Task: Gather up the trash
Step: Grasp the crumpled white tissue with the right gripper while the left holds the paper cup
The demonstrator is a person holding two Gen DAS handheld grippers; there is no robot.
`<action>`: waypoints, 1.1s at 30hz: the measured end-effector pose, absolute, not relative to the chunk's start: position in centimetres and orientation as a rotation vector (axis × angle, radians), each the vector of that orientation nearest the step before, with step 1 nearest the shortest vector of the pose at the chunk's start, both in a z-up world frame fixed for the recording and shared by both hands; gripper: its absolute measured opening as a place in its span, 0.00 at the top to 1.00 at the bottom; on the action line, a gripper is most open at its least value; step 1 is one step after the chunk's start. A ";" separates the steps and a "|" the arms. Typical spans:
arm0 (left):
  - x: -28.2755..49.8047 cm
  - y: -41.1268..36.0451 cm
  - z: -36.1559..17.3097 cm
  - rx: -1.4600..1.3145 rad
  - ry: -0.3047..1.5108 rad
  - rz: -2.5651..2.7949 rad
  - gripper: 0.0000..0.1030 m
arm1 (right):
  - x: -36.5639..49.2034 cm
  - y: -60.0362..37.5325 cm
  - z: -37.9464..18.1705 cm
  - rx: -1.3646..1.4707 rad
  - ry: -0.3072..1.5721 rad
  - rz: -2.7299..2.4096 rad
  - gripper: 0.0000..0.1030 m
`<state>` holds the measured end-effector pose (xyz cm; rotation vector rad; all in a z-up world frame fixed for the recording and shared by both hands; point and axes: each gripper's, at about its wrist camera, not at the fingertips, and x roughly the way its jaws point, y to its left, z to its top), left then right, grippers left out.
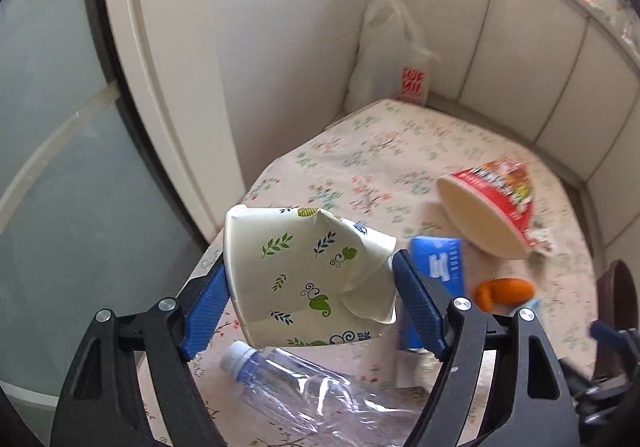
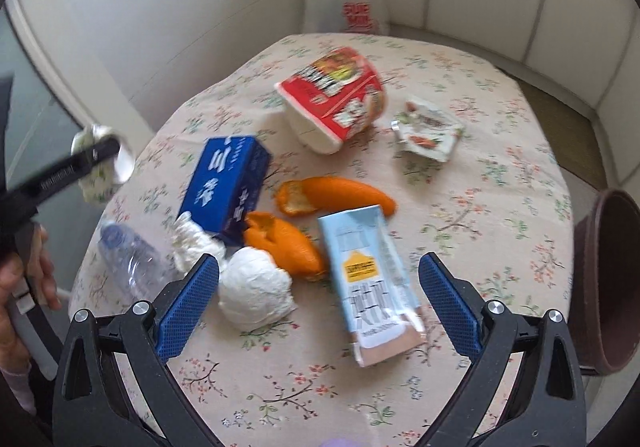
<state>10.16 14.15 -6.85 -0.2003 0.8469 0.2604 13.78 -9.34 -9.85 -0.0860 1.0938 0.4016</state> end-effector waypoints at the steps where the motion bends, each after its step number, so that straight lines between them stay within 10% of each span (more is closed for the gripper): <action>1: 9.9 13.5 -5.7 -0.205 0.816 0.230 0.25 | 13.7 -8.5 -10.4 -0.096 1.118 0.434 0.08; 13: 7.3 12.0 0.5 -0.251 0.663 0.045 0.24 | 13.8 -0.7 -12.8 -0.128 1.164 0.589 0.30; 21: 7.4 13.7 0.8 -0.283 0.673 0.055 0.24 | 14.4 1.8 -15.4 -0.171 1.234 0.562 0.66; 33: 7.2 14.0 0.4 -0.291 0.675 0.064 0.24 | 14.2 1.6 -14.9 -0.140 1.244 0.600 0.73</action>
